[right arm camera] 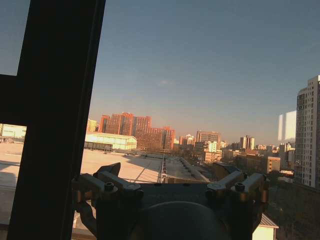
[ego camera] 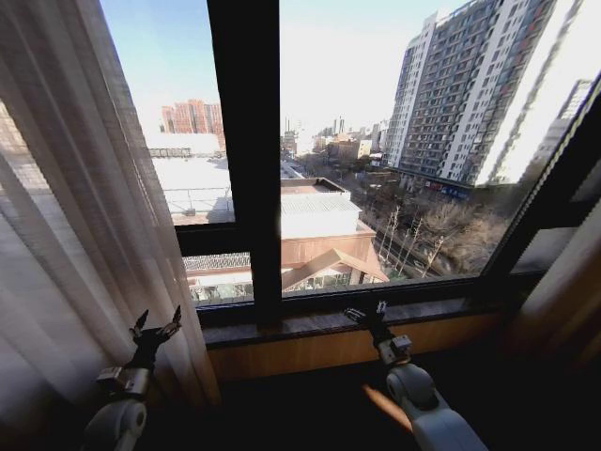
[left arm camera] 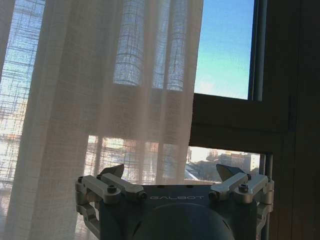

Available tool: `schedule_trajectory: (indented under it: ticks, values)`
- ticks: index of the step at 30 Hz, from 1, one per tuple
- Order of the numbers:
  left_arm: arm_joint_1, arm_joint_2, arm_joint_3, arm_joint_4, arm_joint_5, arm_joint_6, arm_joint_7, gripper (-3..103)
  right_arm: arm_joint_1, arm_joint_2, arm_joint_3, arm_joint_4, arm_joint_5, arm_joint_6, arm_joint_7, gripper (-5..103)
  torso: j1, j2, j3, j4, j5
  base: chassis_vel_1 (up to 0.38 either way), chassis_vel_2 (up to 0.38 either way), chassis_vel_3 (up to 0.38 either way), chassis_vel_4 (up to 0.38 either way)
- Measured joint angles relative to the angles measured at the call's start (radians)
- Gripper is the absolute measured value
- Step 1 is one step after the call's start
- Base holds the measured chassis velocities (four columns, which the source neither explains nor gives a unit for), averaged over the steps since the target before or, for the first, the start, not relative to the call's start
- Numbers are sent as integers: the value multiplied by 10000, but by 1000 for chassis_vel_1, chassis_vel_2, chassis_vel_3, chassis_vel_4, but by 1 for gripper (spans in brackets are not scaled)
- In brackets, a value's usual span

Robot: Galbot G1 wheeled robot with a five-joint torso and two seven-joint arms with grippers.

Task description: Open the curtains by pulling them apart, changing their state from closed to fully open.

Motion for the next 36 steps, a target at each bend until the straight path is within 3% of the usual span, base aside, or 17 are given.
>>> schedule_trajectory:
  ticks: [36]
  values:
    - [0,0,0,0,0,0,0,100,0,0,0,1,0,0,0,100,0,0,0,0,0,0,0,0,0]
